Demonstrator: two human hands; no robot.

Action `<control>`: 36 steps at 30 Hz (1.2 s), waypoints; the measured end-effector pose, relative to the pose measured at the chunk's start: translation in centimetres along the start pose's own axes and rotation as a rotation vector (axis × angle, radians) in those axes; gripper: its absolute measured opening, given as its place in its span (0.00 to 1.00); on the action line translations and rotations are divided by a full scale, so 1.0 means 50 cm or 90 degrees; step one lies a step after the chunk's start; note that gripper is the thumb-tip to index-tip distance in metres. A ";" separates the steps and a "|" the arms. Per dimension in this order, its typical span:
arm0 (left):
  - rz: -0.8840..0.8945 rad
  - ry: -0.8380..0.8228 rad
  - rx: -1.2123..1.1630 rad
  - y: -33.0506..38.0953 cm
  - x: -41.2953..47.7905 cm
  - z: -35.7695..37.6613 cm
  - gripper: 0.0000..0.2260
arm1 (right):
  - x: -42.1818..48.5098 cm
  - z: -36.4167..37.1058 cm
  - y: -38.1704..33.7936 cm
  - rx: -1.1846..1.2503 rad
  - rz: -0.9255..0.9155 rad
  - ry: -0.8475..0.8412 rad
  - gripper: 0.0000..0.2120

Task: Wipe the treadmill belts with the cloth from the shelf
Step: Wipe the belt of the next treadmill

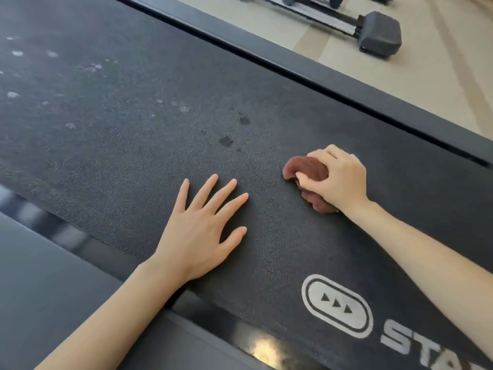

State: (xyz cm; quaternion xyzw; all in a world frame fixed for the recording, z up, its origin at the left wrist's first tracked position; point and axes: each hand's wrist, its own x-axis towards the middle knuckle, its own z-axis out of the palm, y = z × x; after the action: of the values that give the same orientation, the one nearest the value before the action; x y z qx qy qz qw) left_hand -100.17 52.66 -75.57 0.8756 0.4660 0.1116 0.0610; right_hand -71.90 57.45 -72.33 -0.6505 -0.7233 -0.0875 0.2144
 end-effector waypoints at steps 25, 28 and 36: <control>-0.023 -0.011 -0.009 0.035 0.080 0.005 0.25 | 0.043 0.020 0.090 0.002 -0.042 0.009 0.18; -0.020 -0.030 -0.005 0.033 0.073 0.000 0.25 | 0.156 0.078 0.050 -0.042 0.026 0.019 0.21; -0.250 -0.034 0.035 -0.113 -0.038 -0.067 0.28 | 0.075 0.069 -0.104 0.004 -0.020 0.027 0.17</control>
State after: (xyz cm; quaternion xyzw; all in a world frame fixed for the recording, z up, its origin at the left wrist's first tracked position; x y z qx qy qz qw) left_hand -106.59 54.25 -73.78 0.7716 0.6292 0.0616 0.0702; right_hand -77.89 61.55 -73.04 -0.6361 -0.7292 -0.1022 0.2305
